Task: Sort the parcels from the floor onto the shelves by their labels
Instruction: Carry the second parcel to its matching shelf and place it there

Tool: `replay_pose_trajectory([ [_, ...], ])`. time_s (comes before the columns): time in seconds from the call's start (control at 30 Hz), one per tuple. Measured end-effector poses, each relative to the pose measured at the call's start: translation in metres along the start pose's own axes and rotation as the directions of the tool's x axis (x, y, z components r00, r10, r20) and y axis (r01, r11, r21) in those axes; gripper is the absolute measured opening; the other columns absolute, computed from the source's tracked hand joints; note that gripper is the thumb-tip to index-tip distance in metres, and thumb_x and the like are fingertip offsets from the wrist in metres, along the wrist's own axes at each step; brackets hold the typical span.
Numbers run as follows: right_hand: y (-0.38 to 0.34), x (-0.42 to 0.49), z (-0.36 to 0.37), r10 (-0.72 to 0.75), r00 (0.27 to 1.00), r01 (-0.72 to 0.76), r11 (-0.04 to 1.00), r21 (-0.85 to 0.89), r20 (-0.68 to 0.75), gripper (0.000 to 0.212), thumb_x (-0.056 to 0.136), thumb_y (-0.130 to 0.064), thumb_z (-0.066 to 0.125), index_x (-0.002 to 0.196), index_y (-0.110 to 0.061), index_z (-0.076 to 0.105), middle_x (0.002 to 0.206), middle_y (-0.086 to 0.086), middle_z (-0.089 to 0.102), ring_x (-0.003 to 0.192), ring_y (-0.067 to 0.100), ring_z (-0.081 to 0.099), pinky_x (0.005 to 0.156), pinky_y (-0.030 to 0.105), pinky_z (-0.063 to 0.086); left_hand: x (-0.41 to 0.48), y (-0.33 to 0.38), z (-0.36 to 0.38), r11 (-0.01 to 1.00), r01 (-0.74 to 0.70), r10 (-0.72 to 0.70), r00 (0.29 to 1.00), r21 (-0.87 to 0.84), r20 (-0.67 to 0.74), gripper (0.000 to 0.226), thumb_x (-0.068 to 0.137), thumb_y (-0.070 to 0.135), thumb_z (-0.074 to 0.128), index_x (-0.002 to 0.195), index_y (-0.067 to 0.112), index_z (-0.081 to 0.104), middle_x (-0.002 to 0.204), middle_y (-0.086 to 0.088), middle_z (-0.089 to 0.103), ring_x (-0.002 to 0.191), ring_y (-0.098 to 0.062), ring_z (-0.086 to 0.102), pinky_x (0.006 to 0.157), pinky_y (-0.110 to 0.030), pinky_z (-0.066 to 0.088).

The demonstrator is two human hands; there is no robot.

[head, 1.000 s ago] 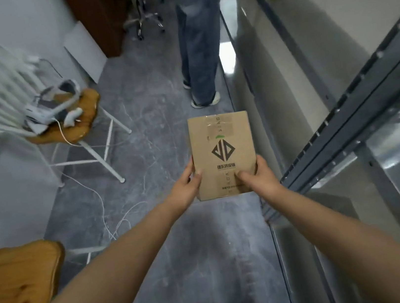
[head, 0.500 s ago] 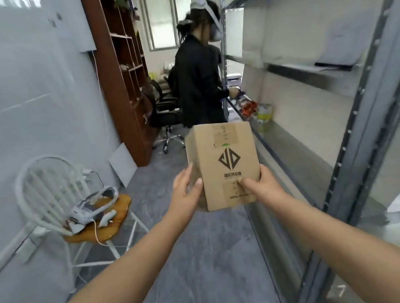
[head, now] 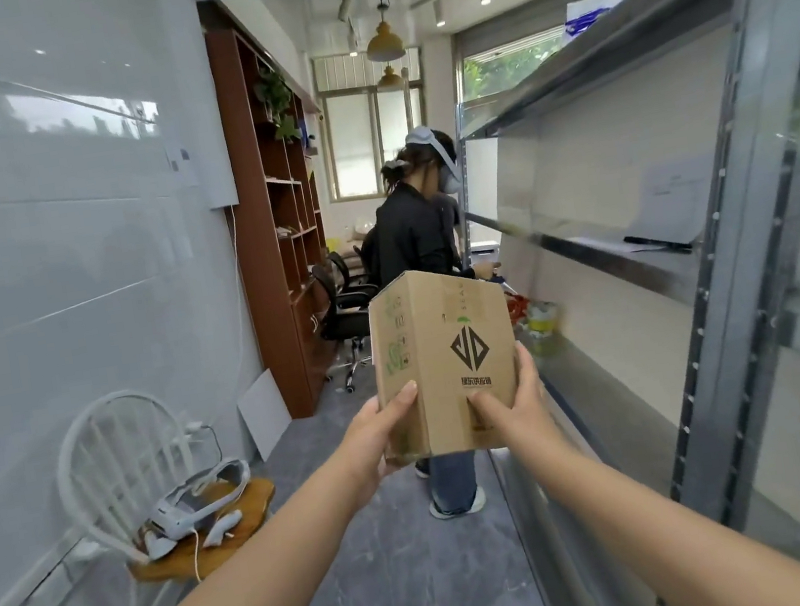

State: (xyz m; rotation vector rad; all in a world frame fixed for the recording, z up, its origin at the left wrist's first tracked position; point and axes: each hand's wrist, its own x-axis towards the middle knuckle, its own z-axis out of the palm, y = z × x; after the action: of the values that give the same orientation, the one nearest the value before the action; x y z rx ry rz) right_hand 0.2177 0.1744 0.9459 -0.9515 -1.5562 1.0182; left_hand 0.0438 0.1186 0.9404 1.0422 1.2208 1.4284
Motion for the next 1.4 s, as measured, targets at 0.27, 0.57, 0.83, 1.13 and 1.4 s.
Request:
replay_pose_trajectory([
  [0.27, -0.025, -0.019, -0.001, 0.073, 0.990, -0.030, 0.946, -0.324, 0.119, 0.112, 0.065, -0.070, 0.063, 0.146, -0.043, -0.009, 0.159, 0.003, -0.023, 0.146, 0.028, -0.019, 0.114, 0.058, -0.006, -0.016, 0.013, 0.012, 0.996, -0.030, 0.033, 0.999, -0.090, 0.035, 0.056, 0.075, 0.065, 0.056, 0.114, 0.027, 0.065, 0.112, 0.000, 0.073, 0.102, -0.021, 0.069, 0.077, -0.037, 0.057],
  [0.57, -0.043, -0.036, -0.020, -0.033, 0.937, -0.050, 0.972, 0.228, 0.346, 0.107, 0.061, -0.054, 0.066, 0.147, -0.040, 0.005, 0.149, -0.001, 0.036, 0.134, 0.022, 0.040, 0.110, 0.051, 0.036, -0.024, 0.016, 0.013, 0.950, -0.086, 0.111, 0.991, -0.299, 0.069, 0.029, 0.084, 0.035, 0.051, 0.098, 0.025, 0.075, 0.109, -0.004, 0.074, 0.099, -0.019, 0.070, 0.071, -0.031, 0.058],
  [0.83, -0.044, -0.034, -0.020, -0.049, 0.920, -0.091, 0.938, 0.335, 0.389, 0.060, 0.068, -0.040, 0.045, 0.127, -0.028, 0.050, 0.115, -0.002, 0.068, 0.101, 0.013, 0.067, 0.074, 0.027, 0.058, -0.032, 0.020, 0.011, 0.971, 0.054, -0.025, 0.991, -0.232, 0.128, 0.047, 0.082, 0.062, 0.051, 0.107, 0.028, 0.072, 0.114, -0.004, 0.072, 0.107, -0.025, 0.066, 0.092, -0.052, 0.050],
  [1.13, -0.035, -0.029, -0.041, -0.029, 0.971, 0.010, 0.997, 0.082, 0.236, 0.036, 0.100, -0.024, 0.027, 0.108, -0.032, 0.060, 0.105, -0.012, 0.068, 0.097, 0.000, 0.065, 0.068, 0.008, 0.050, -0.031, 0.022, 0.008, 0.975, -0.109, 0.103, 0.994, -0.194, -0.040, 0.020, 0.086, 0.038, 0.058, 0.081, 0.029, 0.076, 0.084, 0.005, 0.078, 0.077, -0.013, 0.074, 0.062, -0.031, 0.058],
  [1.4, -0.015, -0.028, -0.050, 0.035, 0.993, -0.041, 0.998, 0.052, 0.109, 0.029, 0.099, -0.020, 0.026, 0.116, -0.027, 0.048, 0.097, -0.016, 0.056, 0.090, -0.004, 0.051, 0.065, 0.015, 0.039, -0.032, 0.023, 0.005, 0.958, -0.122, 0.092, 0.988, -0.261, -0.123, 0.031, 0.095, 0.032, 0.046, 0.075, 0.024, 0.069, 0.070, 0.005, 0.071, 0.066, -0.008, 0.067, 0.054, -0.027, 0.052],
])
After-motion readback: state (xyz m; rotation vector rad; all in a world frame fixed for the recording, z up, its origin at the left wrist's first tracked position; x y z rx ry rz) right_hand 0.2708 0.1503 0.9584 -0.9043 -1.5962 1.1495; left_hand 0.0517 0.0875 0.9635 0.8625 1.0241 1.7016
